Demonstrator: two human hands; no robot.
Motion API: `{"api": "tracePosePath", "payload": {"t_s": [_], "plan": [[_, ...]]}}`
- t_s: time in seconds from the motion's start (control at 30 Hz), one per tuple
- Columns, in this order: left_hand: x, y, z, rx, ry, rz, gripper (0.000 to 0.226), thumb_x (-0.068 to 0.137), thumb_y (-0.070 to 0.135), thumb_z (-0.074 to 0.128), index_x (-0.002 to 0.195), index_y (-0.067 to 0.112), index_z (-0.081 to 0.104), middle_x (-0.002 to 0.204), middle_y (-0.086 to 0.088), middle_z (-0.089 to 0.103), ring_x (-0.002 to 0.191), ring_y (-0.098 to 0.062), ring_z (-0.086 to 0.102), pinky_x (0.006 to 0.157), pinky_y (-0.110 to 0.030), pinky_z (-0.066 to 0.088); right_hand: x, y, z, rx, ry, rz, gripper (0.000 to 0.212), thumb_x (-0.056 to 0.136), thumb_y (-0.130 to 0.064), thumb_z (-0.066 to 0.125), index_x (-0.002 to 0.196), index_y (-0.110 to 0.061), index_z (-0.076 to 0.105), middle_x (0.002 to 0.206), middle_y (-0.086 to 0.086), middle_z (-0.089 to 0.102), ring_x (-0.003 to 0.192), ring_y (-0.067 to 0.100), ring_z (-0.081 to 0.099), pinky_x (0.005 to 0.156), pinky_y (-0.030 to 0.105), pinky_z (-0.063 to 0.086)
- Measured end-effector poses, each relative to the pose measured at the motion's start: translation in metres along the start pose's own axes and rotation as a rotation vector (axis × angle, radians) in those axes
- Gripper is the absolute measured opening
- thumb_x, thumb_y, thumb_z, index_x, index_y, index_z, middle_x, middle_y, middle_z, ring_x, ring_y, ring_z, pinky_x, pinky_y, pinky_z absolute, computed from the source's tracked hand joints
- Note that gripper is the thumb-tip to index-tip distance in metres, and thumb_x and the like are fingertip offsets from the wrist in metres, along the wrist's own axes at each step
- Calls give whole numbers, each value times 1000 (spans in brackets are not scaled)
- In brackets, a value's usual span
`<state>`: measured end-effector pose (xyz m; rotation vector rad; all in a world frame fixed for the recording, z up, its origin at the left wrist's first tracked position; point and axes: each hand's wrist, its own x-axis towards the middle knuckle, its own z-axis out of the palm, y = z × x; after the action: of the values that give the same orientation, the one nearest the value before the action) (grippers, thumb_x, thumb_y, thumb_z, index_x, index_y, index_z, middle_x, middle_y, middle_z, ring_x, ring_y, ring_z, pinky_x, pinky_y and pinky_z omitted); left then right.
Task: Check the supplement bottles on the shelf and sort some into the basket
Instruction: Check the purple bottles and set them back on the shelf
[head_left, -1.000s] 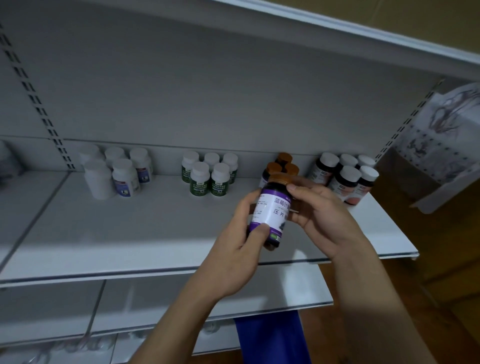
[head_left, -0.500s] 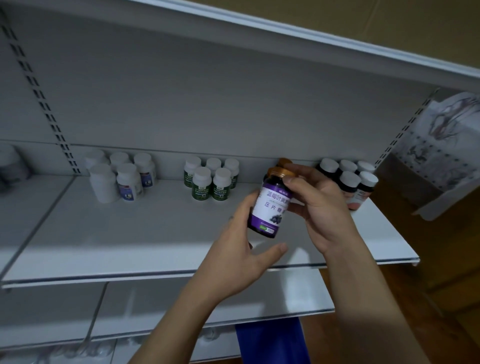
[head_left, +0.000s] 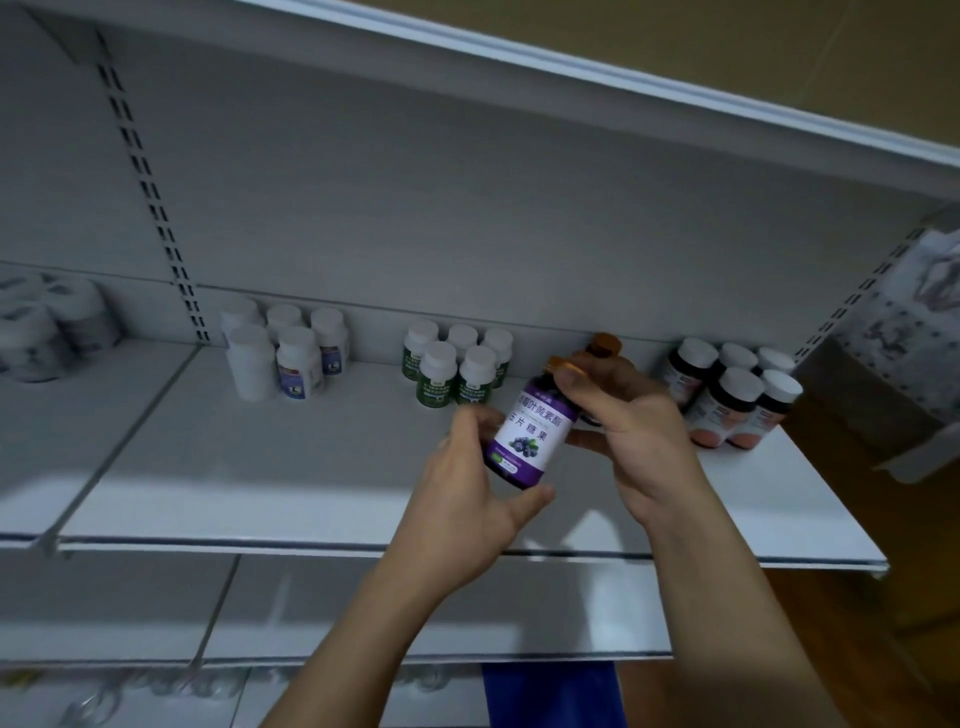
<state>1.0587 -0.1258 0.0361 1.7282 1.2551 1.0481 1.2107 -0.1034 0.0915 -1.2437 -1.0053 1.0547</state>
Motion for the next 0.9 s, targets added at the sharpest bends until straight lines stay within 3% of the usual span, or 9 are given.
{"api": "tracePosePath", "payload": {"t_s": [0.07,0.17,0.3,0.47,0.7,0.77,0.83,0.9], "plan": [[0,-1,0,-20,-5,2,51,75,38,79,110,31,42,111,17,57,93,4,53,71,-11,39,0,1,-1,-17,-29,-3,8,87,-15,67,95,-14,69,94,-3,71,82,7,69,58,22,53],[-1,-4,-1,-59,6,10,40,81,43,73,109,37,46,110,16,53,86,1,53,69,-15,40,3,4,-5,-13,-52,4,11,93,-14,60,98,-15,69,92,-7,73,86,11,71,64,25,55],[2,-7,-4,-117,41,14,35,89,49,54,121,35,47,102,16,61,83,-5,59,71,-24,49,4,14,-6,86,-92,104,20,96,-12,53,112,-14,64,106,6,72,96,23,70,77,34,57],[0,-12,-3,-192,53,-40,21,102,33,39,122,34,44,95,17,60,82,2,58,65,-9,42,1,23,-8,210,-150,136,25,94,-4,50,113,-12,63,116,15,68,106,30,66,81,39,58],[2,-10,0,-249,-5,-65,24,104,29,31,122,27,47,83,6,62,54,0,50,54,-10,37,4,29,-13,210,-192,129,35,93,3,47,119,-15,61,114,14,67,105,31,65,90,45,55],[3,-12,2,-255,-16,-76,24,103,31,34,123,29,47,87,4,64,59,-1,54,57,-12,39,4,30,-14,217,-173,111,35,93,3,47,119,-15,62,112,13,67,105,29,65,87,44,57],[5,-18,5,-231,-20,-63,27,100,38,44,126,32,47,102,4,64,77,-3,61,66,-16,44,5,31,-13,191,-140,103,33,92,2,51,118,-14,63,110,11,67,101,26,66,78,40,58],[5,-23,8,-159,-32,-32,45,90,43,60,131,34,44,116,8,57,96,-3,59,75,-17,46,6,31,-12,146,-96,104,28,91,-2,56,114,-15,65,109,10,69,97,24,67,72,37,57]]}}
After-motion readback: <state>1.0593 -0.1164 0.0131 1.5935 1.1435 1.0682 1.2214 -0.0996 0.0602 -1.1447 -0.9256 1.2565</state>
